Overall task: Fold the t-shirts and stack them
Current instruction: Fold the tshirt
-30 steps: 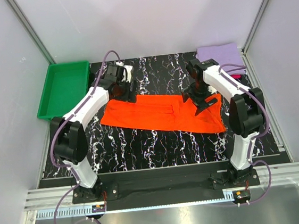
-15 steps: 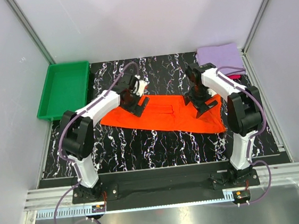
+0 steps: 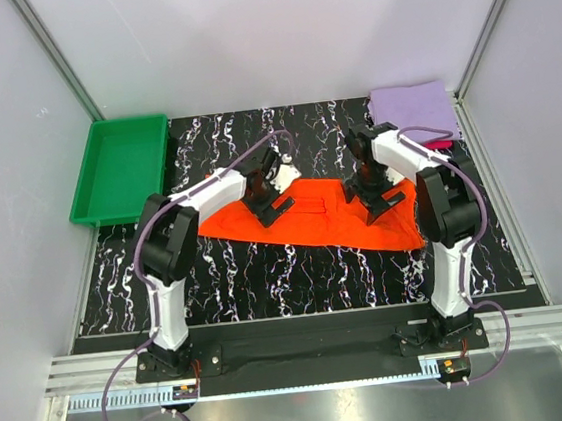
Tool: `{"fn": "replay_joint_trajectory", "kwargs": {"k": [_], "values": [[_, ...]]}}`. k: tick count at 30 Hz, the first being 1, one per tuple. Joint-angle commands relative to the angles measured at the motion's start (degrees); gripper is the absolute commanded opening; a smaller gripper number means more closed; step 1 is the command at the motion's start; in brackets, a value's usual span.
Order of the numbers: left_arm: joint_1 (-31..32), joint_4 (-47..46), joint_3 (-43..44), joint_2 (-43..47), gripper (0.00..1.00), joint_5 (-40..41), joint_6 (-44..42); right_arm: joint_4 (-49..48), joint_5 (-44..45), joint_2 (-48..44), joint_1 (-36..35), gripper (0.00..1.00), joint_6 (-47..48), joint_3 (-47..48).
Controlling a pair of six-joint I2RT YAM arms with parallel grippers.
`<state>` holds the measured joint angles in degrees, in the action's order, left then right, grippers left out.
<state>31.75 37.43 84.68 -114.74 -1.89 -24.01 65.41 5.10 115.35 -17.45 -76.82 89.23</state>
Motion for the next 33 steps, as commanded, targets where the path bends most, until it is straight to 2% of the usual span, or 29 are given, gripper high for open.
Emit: {"fn": "replay_joint_trajectory", "kwargs": {"k": [1, 4, 8, 14, 19, 24, 26, 30, 33], "values": [[-0.7, -1.7, 5.3, -2.7, 0.99, 1.4, -3.2, -0.2, 1.8, 1.7, -0.1, 0.97, 0.3, 3.4], [-2.0, 1.0, 8.6, -6.4, 0.99, 0.8, -2.6, -0.2, 1.9, 3.2, -0.1, 0.97, 0.6, 4.5], [-4.3, 6.3, 12.3, -9.6, 0.99, -4.3, -0.1, -0.3, 1.0, 5.2, -0.1, 0.97, 1.1, 5.6], [-4.6, 9.6, 6.8, -8.3, 0.99, -12.9, 3.8, -1.2, 0.3, 9.0, -0.1, 0.97, 1.7, 7.6], [-4.2, 15.5, 5.1, -9.1, 0.98, -19.3, 11.1, -1.2, 0.5, 13.9, -0.4, 0.96, 4.3, 12.4], [-4.2, 13.8, -3.2, -8.0, 0.92, -22.5, 21.3, -1.9, 0.4, 19.1, -2.2, 0.98, 11.1, 19.3], [-4.2, 9.9, -7.8, -5.3, 0.91, -24.9, 23.9, -1.5, 0.8, 20.9, -3.9, 1.0, 14.5, 24.0], [-2.8, 2.1, -19.8, 1.4, 0.91, -28.8, 35.0, -1.9, -0.2, 25.5, -5.7, 1.0, 19.9, 30.4], [0.6, -0.9, -27.7, 6.4, 0.91, -27.5, 40.2, -3.5, -1.4, 29.0, -6.4, 1.0, 25.1, 36.8]]}}
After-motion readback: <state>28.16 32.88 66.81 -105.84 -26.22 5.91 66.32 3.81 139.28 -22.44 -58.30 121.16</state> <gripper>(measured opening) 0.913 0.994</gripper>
